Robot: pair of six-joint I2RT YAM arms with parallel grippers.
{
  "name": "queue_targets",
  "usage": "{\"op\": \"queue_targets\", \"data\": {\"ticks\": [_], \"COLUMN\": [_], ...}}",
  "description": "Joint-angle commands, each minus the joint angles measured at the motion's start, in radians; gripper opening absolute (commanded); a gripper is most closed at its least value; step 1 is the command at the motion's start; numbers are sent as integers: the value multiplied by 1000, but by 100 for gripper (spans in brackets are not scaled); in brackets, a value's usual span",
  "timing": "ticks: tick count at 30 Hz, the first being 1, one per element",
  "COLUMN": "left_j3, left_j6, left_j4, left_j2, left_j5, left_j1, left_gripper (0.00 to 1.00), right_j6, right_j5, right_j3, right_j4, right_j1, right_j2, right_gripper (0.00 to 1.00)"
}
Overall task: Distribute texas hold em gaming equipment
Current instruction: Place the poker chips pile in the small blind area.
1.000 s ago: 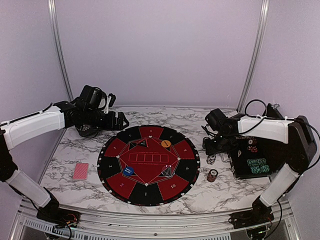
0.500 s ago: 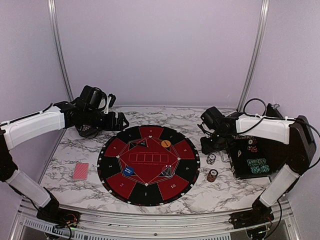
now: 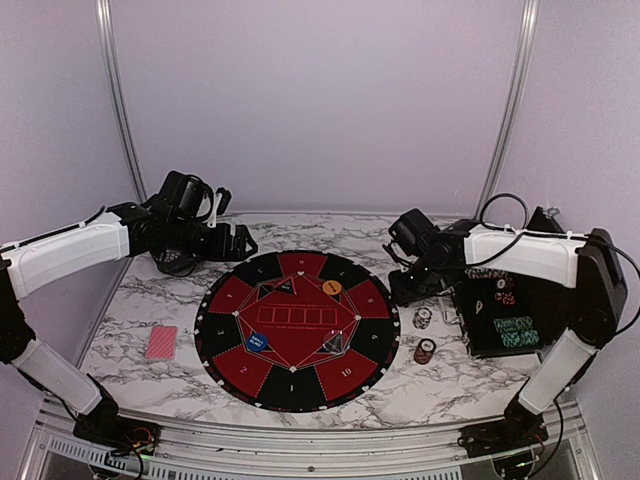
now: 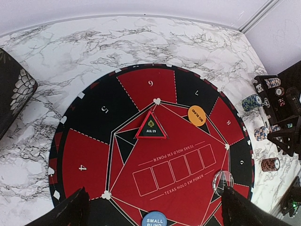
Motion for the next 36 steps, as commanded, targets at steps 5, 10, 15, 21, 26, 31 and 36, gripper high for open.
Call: {"op": "queue_targets", "data": {"ticks": [5, 10, 15, 21, 26, 31, 36], "left_j3": [-22, -41, -66, -99, -122, -145, -159], "left_j6": [4, -19, -32, -38, -49, -67, -73], "left_j4": [23, 16, -2, -30, -40, -28, -23], "left_j2": [-35, -52, -77, -96, -103, -103, -107], "left_j5": [-18, -7, 3, 20, 37, 46, 57], "left_j1": [11, 29, 60, 101, 135, 162, 194], "left_gripper": [99, 99, 99, 99, 99, 99, 99], "right_j6": [19, 27, 39, 50, 61, 71, 86], "right_j5": [1, 17, 28, 31, 36, 46, 44], "right_j3": [97, 159, 237, 353, 453, 564, 677], "right_j4": [2, -11, -26, -46, -64, -89, -110], "right_j1": [62, 128, 212, 304, 378, 438, 496], "right_j2": [46, 102, 173, 275, 369, 468, 557], "right_gripper": [40, 40, 40, 40, 40, 40, 39]}}
